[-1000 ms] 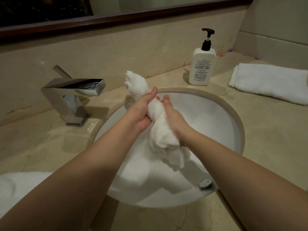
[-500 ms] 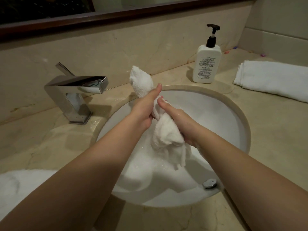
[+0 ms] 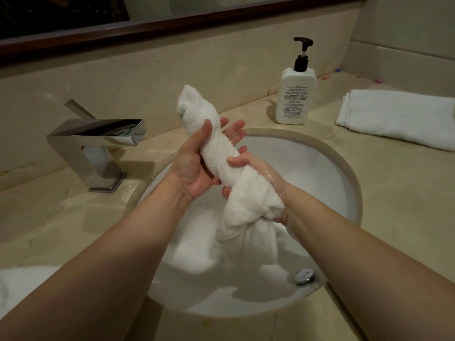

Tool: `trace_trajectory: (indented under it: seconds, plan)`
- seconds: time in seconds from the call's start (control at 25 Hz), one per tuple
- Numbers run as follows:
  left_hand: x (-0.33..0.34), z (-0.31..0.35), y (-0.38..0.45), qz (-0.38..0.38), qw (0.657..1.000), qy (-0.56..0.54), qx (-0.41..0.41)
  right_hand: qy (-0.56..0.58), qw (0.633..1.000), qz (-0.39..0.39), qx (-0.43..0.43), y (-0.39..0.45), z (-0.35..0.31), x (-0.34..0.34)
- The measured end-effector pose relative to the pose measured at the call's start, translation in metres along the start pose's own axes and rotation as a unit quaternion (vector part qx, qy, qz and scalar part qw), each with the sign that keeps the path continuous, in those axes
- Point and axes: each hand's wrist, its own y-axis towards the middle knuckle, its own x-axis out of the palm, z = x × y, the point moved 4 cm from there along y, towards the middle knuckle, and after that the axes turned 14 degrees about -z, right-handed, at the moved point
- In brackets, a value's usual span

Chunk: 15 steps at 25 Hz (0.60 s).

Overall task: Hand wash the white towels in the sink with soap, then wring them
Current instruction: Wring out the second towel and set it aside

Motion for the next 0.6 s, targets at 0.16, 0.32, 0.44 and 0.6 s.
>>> trace_trajectory:
  seconds: [0.16, 0.32, 0.44, 0.6]
  plan:
    - [0.005, -0.005, 0.0, 0.155, 0.988, 0.004, -0.018, -0.195, 0.97, 0.133, -0.064, 0.003, -0.004, 0.002]
    - [0.011, -0.005, 0.003, 0.253, 0.967, 0.027, -0.012, -0.31, 0.925, 0.206, -0.071, 0.0, -0.007, 0.007]
    - [0.01, -0.002, 0.002, 0.289, 0.956, 0.039, -0.014, -0.382, 0.89, 0.221, -0.113, 0.0, -0.007, 0.013]
    - [0.008, -0.005, 0.002, 0.33, 0.942, 0.043, -0.037, -0.427, 0.859, 0.241, -0.149, -0.001, -0.006, 0.015]
